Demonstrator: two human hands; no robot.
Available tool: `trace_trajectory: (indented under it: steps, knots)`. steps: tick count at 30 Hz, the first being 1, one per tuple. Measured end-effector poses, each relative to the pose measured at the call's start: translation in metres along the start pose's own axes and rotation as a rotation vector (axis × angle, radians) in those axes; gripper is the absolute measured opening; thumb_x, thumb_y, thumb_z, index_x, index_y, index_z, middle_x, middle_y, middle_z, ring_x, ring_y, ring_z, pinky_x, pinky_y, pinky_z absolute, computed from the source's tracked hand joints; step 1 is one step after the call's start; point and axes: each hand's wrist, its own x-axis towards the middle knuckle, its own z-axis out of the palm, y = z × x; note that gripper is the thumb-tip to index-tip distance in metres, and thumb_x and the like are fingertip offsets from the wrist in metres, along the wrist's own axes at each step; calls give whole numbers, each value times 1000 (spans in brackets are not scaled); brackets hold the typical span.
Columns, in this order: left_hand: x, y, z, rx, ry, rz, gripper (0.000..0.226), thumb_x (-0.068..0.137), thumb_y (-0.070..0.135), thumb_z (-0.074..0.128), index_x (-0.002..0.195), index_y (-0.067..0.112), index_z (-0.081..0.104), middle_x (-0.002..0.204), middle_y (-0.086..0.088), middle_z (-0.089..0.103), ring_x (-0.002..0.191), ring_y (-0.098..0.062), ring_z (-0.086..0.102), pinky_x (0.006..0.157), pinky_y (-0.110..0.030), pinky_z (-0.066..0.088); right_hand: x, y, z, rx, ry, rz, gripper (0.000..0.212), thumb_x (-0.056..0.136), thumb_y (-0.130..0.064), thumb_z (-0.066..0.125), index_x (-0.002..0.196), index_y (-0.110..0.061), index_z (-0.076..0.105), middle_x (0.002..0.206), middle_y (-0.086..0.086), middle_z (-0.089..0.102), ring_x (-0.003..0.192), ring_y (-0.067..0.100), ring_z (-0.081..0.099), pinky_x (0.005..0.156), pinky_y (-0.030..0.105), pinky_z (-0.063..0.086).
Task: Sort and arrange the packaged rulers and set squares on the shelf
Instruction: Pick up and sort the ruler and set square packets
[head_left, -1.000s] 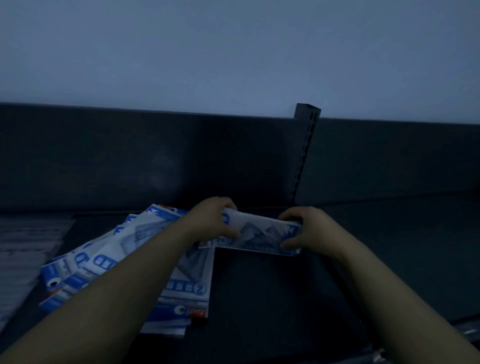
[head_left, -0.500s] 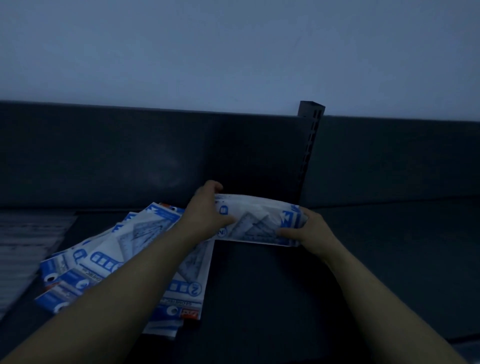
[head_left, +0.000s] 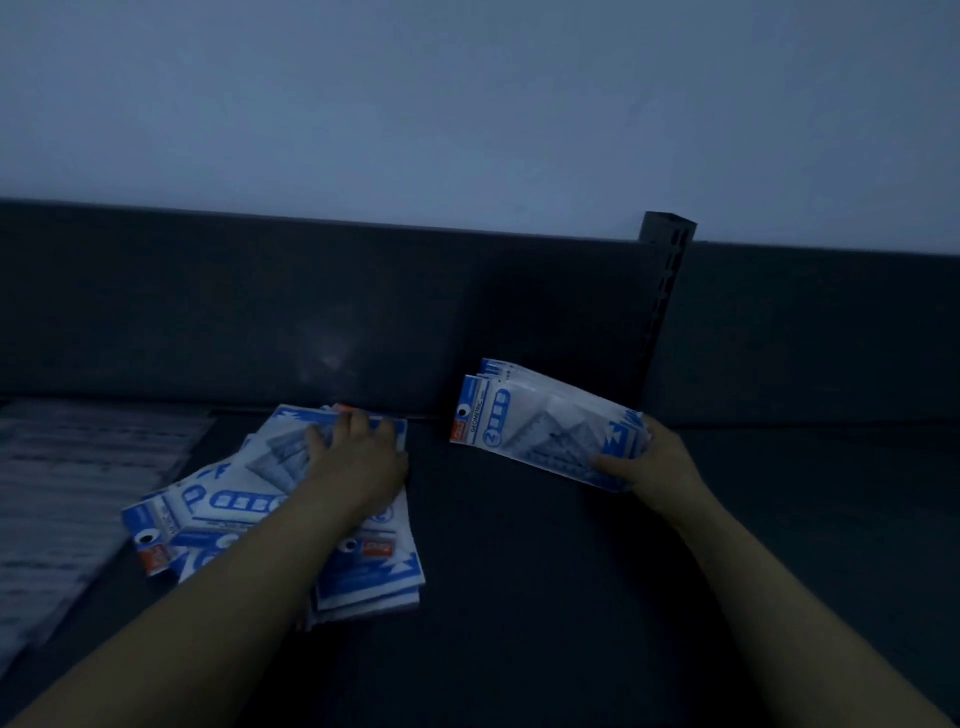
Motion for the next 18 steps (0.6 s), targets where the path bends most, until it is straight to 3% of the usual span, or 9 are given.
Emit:
trace_trajectory:
  steps: [2, 4, 6, 8, 10, 14, 16, 18]
  knots:
    - [3, -4, -3, -10, 32, -5, 59, 99, 43, 29, 151, 19, 12, 158, -10, 5, 146, -30, 2, 115, -57, 5, 1, 0, 1, -19, -24, -14, 49, 72, 0, 79, 114, -11, 56, 102, 3, 65, 82, 10, 64, 64, 19, 53]
    - [3, 1, -10, -67, 166, 46, 65, 97, 44, 38, 150, 17, 12, 157, -9, 11, 145, -29, 6, 116, -55, 7, 3, -2, 0, -25, -57, -22, 49, 70, 1, 80, 112, -12, 57, 98, 1, 66, 79, 8, 64, 56, 14, 53]
    - [2, 15, -19, -176, 348, 198, 77, 90, 49, 48, 151, 18, 11, 156, -8, 15, 144, -27, 12, 117, -51, 9, 6, -8, -4, -49, -129, -32, 49, 70, 2, 80, 111, -14, 58, 94, -1, 67, 77, 7, 64, 53, 14, 51]
    - [3, 31, -27, -219, 407, 366, 93, 81, 57, 58, 152, 22, 8, 157, -4, 16, 144, -24, 14, 118, -49, 11, 11, -16, -6, -84, -229, -36, 52, 69, 3, 79, 114, -15, 59, 96, -3, 69, 81, 8, 66, 60, 17, 54]
    - [9, 45, -31, -202, 317, 443, 97, 77, 59, 63, 152, 27, 10, 155, -2, 23, 143, -25, 19, 117, -47, 16, 19, -22, -6, -93, -296, -26, 54, 69, 8, 77, 117, -12, 59, 97, -2, 69, 82, 7, 66, 65, 17, 55]
    - [26, 56, -27, -177, 171, 451, 76, 86, 52, 57, 149, 31, 22, 138, -7, 44, 123, -29, 45, 102, -40, 39, 37, -26, -1, -113, -296, 40, 62, 68, 9, 78, 122, -8, 53, 98, 1, 67, 84, 11, 65, 69, 20, 55]
    - [31, 60, -27, -64, 157, 439, 69, 87, 53, 52, 147, 32, 25, 134, -7, 45, 120, -30, 45, 100, -40, 38, 41, -26, 1, -160, -284, 63, 68, 64, 1, 83, 121, -13, 48, 102, 2, 65, 90, 14, 65, 76, 26, 55]
    - [34, 64, -28, -26, 80, 423, 64, 88, 54, 48, 145, 31, 31, 133, -7, 45, 120, -30, 43, 99, -39, 37, 41, -26, 1, -191, -281, 70, 73, 63, -7, 87, 122, -17, 44, 104, -1, 63, 91, 12, 63, 75, 24, 53]
